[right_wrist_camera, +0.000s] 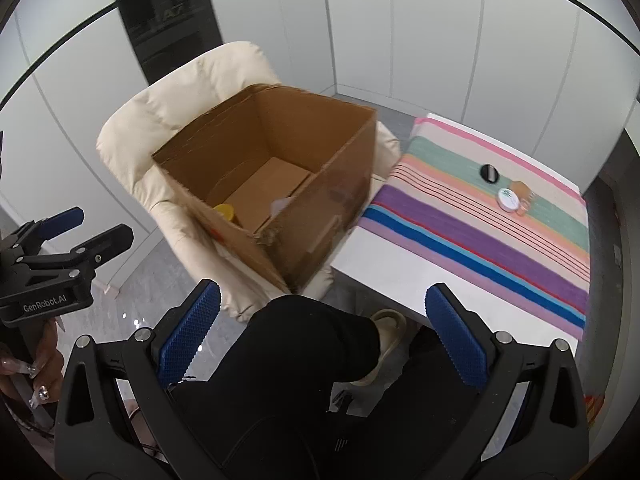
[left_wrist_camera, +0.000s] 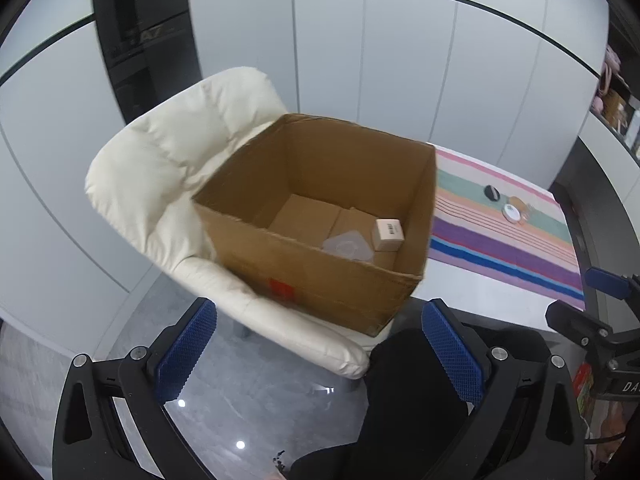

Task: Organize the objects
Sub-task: 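Withdraw both tools from the cardboard box back toward the table, then reach the right tool to the small clear jar while the left tool reaches the white compact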

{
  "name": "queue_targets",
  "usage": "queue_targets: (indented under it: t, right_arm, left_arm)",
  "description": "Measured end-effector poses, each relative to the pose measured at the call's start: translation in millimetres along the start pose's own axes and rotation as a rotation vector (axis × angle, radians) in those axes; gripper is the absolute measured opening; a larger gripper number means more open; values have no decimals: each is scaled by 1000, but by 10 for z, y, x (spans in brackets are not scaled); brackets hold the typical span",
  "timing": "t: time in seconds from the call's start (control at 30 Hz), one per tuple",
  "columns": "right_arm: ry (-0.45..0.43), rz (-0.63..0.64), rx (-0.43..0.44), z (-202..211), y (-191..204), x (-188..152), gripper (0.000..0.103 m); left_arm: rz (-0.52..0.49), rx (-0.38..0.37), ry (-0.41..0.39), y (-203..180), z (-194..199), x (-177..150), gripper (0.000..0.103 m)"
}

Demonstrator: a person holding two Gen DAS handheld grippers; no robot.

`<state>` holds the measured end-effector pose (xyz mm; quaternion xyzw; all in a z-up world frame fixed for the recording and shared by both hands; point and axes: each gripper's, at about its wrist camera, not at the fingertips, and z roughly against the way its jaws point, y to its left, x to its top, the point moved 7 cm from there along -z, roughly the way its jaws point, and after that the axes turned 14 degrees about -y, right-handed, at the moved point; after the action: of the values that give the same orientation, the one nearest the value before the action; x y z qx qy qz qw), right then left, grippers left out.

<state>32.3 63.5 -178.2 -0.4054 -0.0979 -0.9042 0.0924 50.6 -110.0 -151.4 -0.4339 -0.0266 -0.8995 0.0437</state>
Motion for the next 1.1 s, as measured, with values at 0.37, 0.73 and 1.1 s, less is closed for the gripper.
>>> queue_targets:
  t: [0.37, 0.73, 1.1]
  right_arm:
    - [-12, -95, -136, 227, -676, -130, 103]
    - [-37, -202, -274, 614, -1430, -343, 103]
    - [-57, -325, -396, 1007, -2133, -617, 103]
  left_arm:
    - [-91, -115, -1, -681, -151, 119, 103]
    - [-199, -250, -3, -1650, -265, 226, 103]
    - [-258, -377, 23, -2419, -306, 209, 103]
